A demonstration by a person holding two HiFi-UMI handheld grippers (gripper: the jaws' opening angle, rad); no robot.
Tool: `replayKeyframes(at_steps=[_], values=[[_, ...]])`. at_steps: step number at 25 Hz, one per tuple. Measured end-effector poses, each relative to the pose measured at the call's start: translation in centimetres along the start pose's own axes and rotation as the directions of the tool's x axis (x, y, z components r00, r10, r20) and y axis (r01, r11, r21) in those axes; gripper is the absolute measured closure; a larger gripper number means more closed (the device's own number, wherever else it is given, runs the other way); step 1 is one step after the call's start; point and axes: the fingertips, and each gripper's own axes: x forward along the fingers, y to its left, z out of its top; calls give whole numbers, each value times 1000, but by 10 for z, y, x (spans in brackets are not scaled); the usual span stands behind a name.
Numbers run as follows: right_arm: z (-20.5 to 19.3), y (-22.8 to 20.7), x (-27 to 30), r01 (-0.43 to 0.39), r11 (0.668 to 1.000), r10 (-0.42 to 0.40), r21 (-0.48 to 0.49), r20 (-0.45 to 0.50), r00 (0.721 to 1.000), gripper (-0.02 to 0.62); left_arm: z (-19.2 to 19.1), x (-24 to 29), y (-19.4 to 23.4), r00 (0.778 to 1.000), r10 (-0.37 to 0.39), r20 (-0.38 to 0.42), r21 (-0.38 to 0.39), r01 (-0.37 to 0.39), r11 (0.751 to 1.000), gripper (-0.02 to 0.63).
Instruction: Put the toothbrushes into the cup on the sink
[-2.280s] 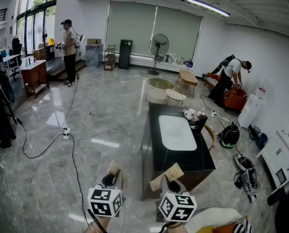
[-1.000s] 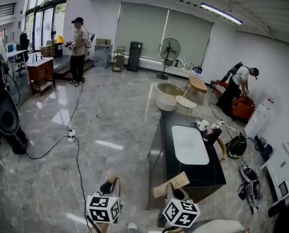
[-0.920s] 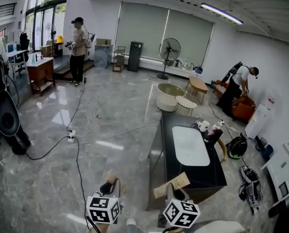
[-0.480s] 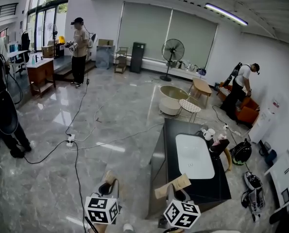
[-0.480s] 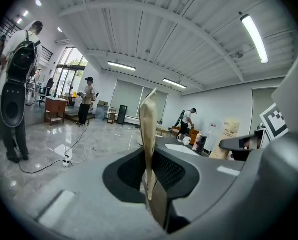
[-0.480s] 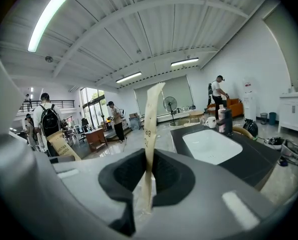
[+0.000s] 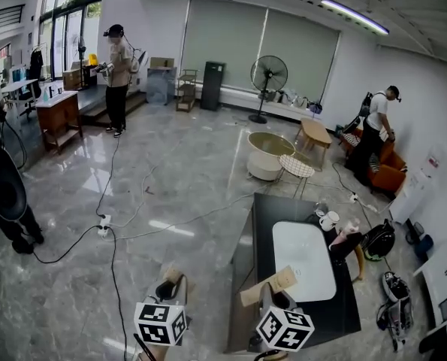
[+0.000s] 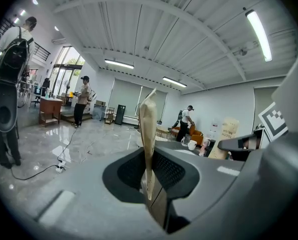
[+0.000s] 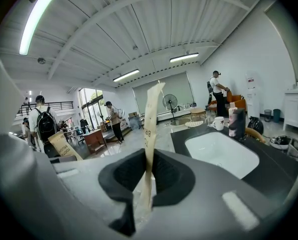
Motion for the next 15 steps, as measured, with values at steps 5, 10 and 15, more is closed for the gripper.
replayKeyframes(at_steps=[5,10,15], values=[[15,-19,39,11,1000,-11,23,8,1000,560,14,45,-4,1000,-17,-1,25,17,1000,566],[25,-36,67,21,999,-21,41,12,1000,560,22,80,-10,1000,-30,-10,43,30,999,566],[28,-58,78,43,998,-44,56,4,999,560,23,108,-23,998,-58,-34,58,59,997,566]])
